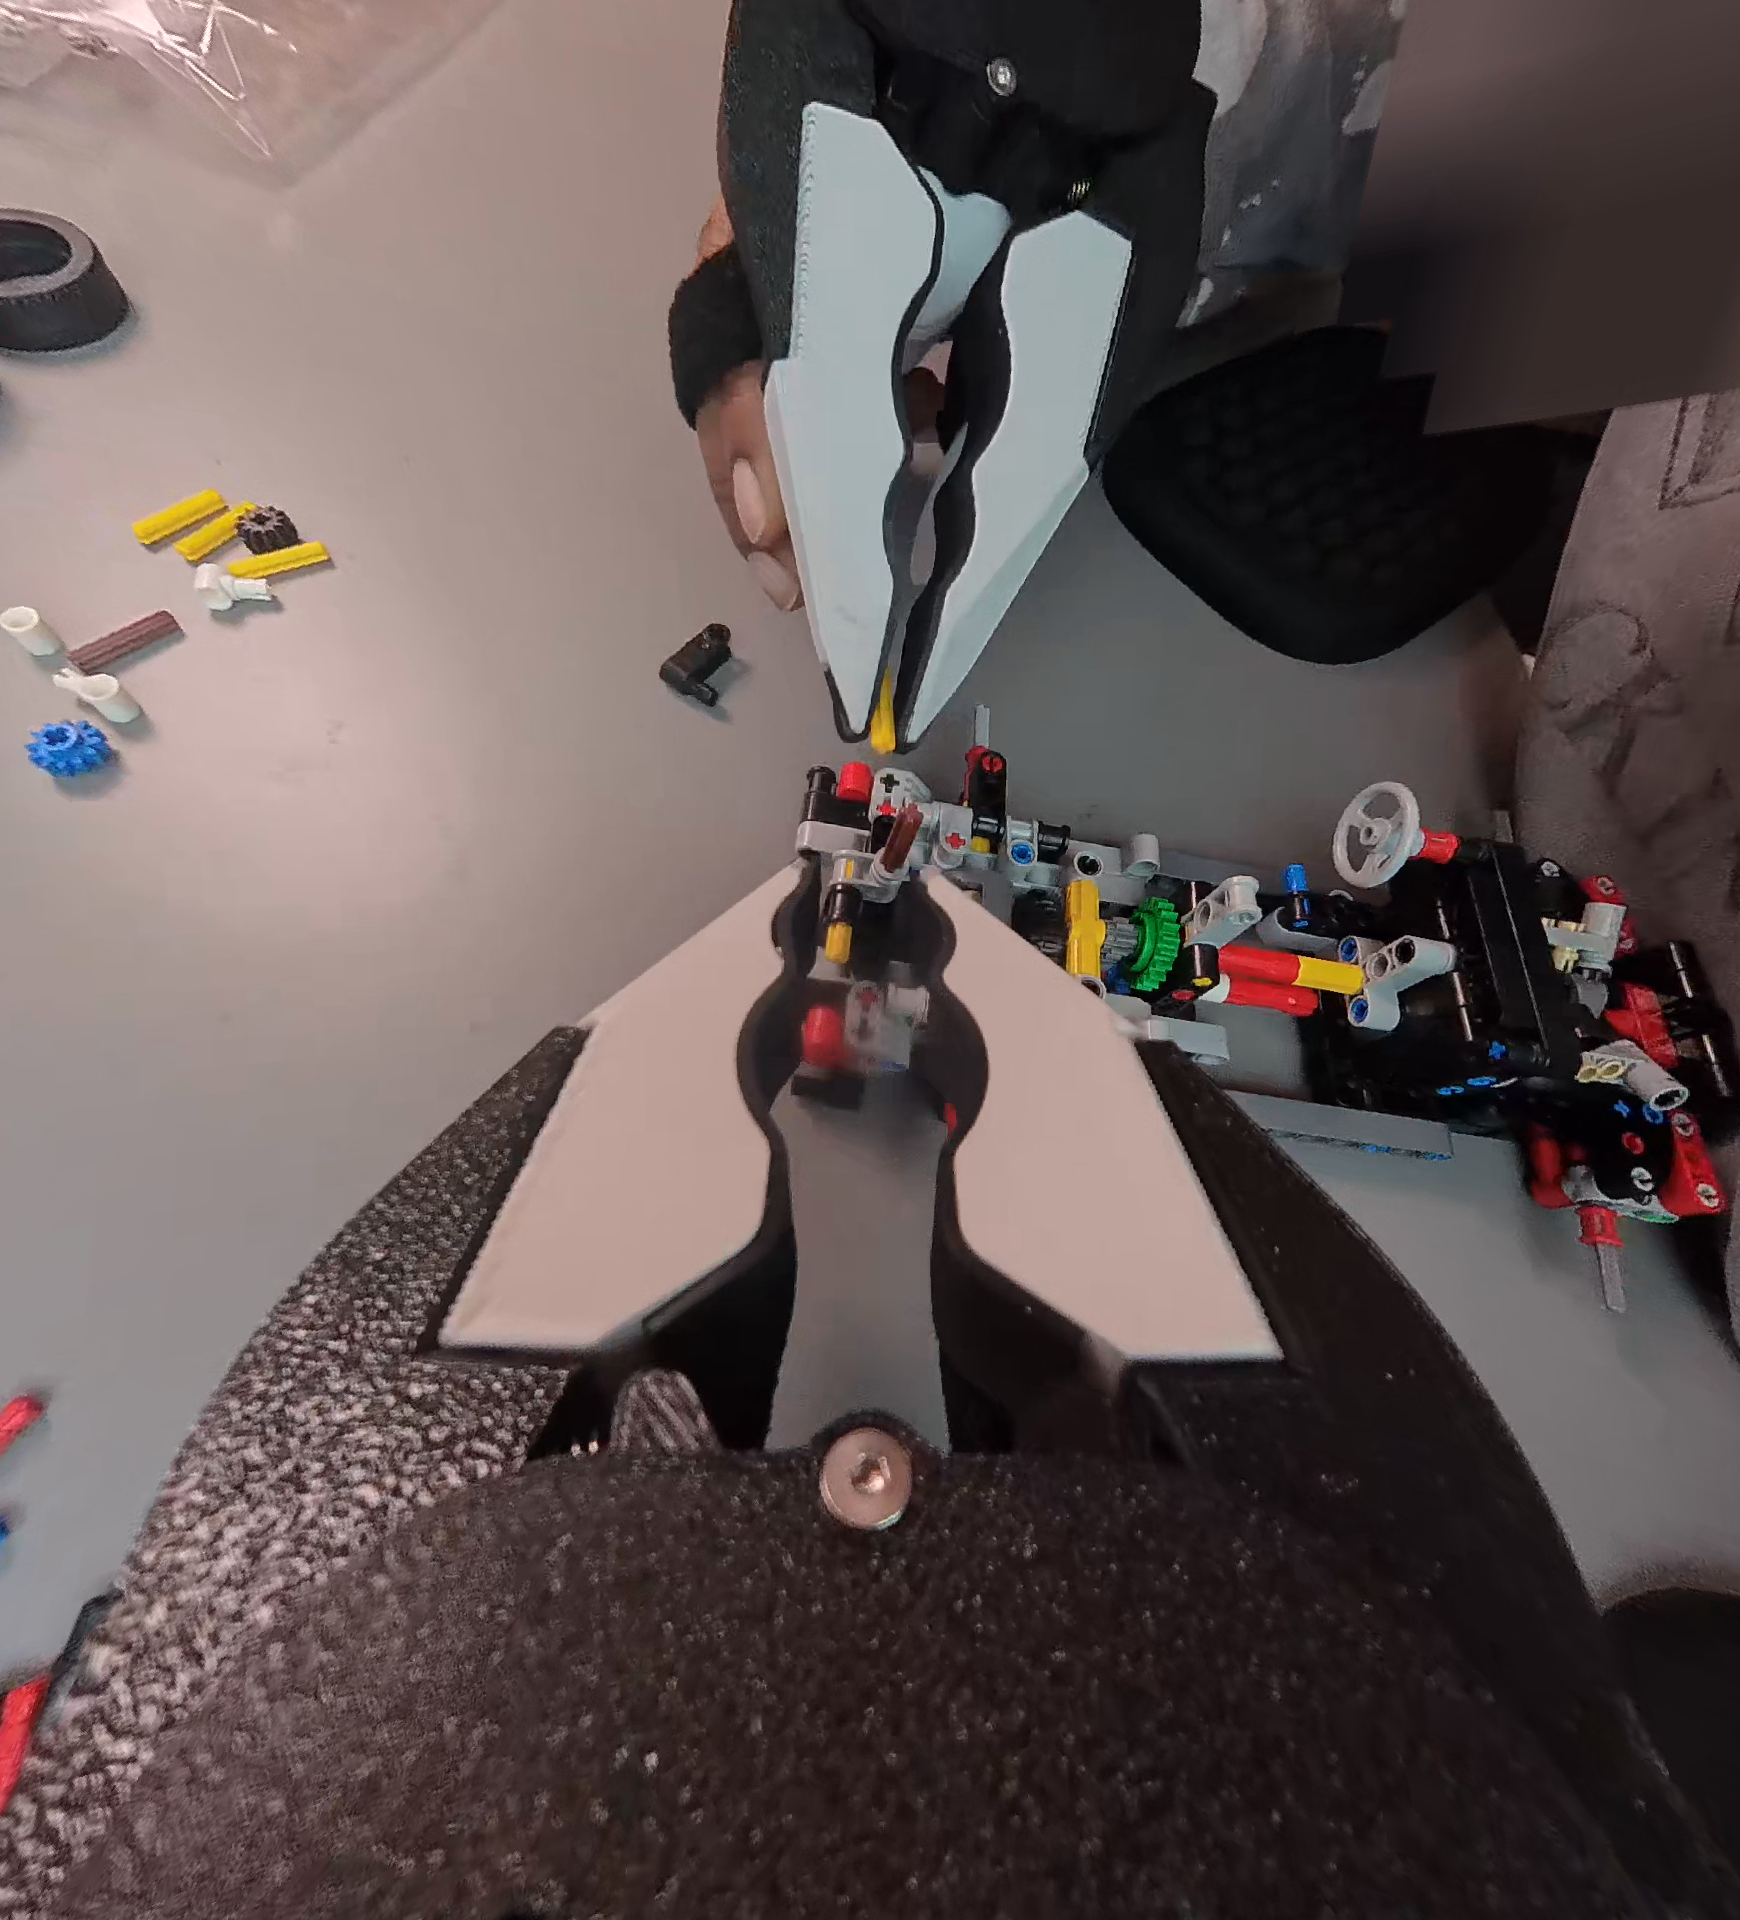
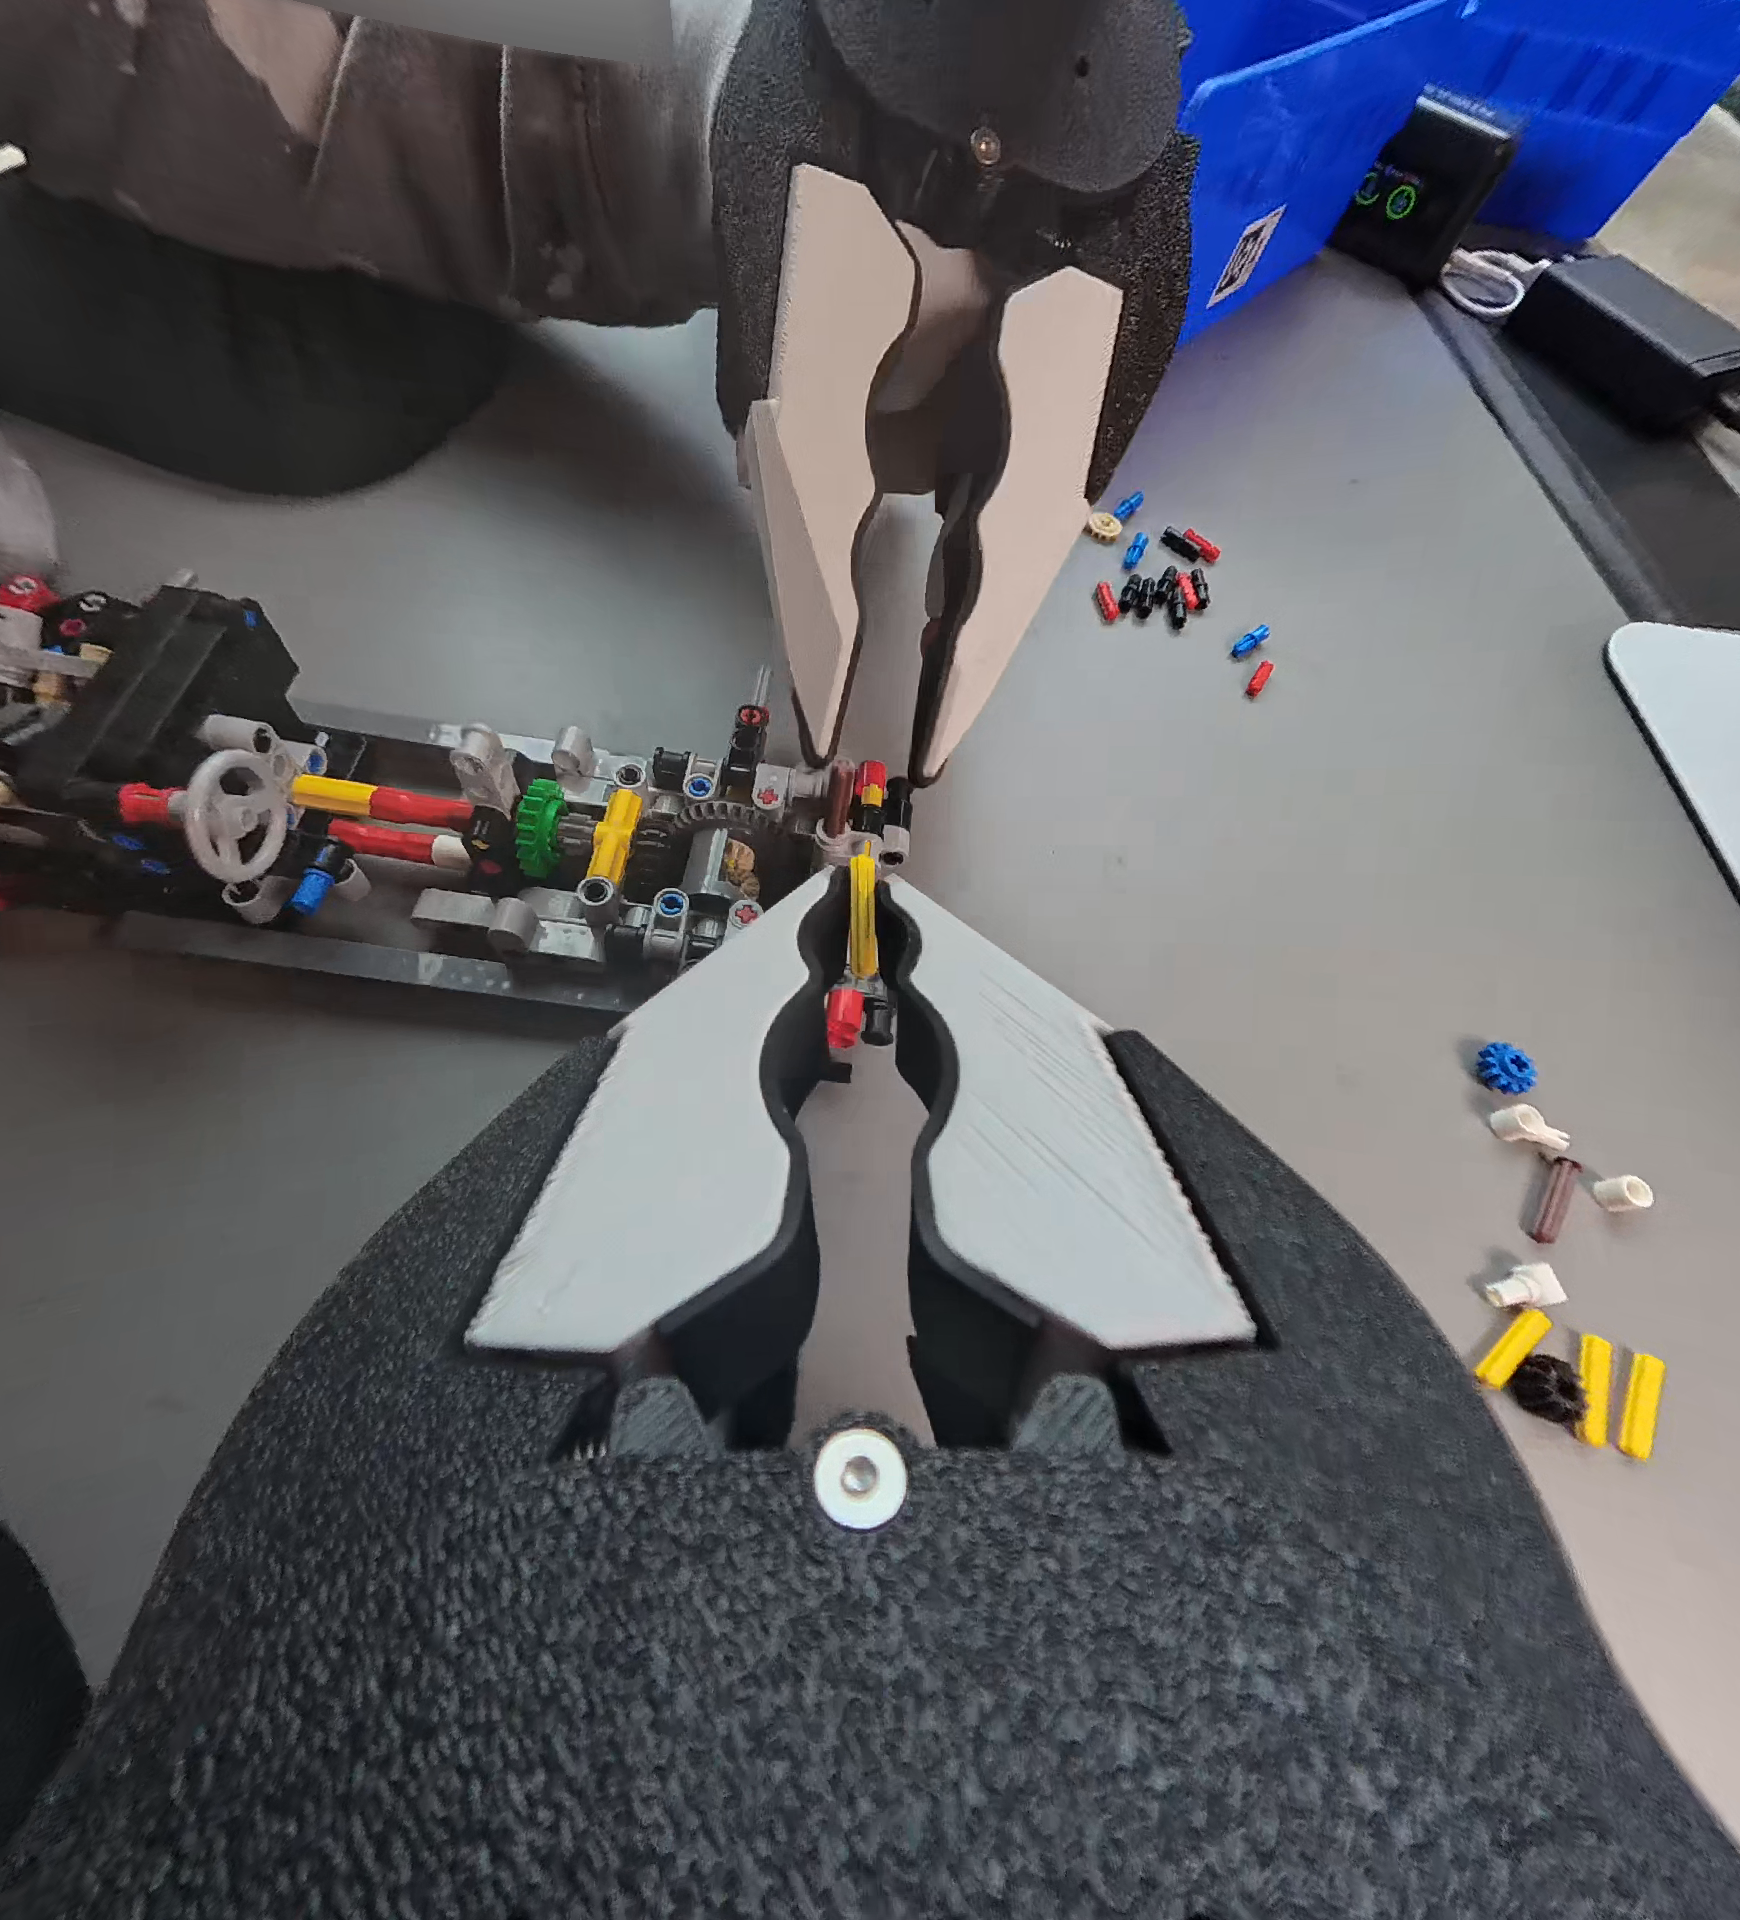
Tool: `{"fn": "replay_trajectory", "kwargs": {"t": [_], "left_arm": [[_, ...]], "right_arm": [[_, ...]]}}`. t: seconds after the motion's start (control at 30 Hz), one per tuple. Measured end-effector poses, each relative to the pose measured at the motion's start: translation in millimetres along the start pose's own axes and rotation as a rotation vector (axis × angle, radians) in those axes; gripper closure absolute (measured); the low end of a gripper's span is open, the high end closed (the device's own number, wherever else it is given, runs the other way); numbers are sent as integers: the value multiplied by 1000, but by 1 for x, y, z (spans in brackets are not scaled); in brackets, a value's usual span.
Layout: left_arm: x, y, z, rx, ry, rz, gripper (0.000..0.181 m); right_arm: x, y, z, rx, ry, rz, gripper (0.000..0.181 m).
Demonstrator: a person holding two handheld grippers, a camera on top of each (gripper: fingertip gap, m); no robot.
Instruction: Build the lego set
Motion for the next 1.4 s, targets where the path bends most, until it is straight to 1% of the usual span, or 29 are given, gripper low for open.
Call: {"fn": "replay_trajectory", "kwargs": {"t": [0.07,0.17,0.23,0.33,0.4,0.47,0.67,0.9,1.13,1.2,1.4], "left_arm": [[4,-5,-4,21,32,3,167],[17,-13,-18,16,51,-37,167],[26,-13,-28,10,34,-71,169],[31,-10,-35,9,-108,-154,173],[30,-10,-37,-29,-228,-197,175],[27,-11,-40,-38,-306,-232,175],[24,-16,-46,-77,-435,-294,175],[21,-20,-46,-233,-632,-405,176],[18,-20,-47,-310,-676,-444,181],[18,-20,-47,-290,-653,-446,181],[21,-23,-48,-285,-630,-450,172]], "right_arm": [[5,-5,4,0,15,-36,180],[14,-9,9,-17,32,-82,180],[23,-9,14,-40,15,-109,180],[34,-8,21,-95,-63,-110,180],[38,-7,24,-131,-106,-101,180],[42,-8,26,-147,-123,-110,180],[53,-9,34,-193,-197,-96,180],[63,-11,41,-300,-320,-77,179],[65,-12,49,-387,-442,-89,179],[64,-11,49,-408,-481,-79,179],[62,-9,51,-488,-601,-76,179]]}}
Point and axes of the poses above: each gripper's, where its closed fingertips meet, y out along the fingers, x out of its top, z = x × y across the jaws, the point moved 8 cm from there along -y, back along the fingers, and after that the axes turned 6 degrees about -y, right-handed, at the moved point
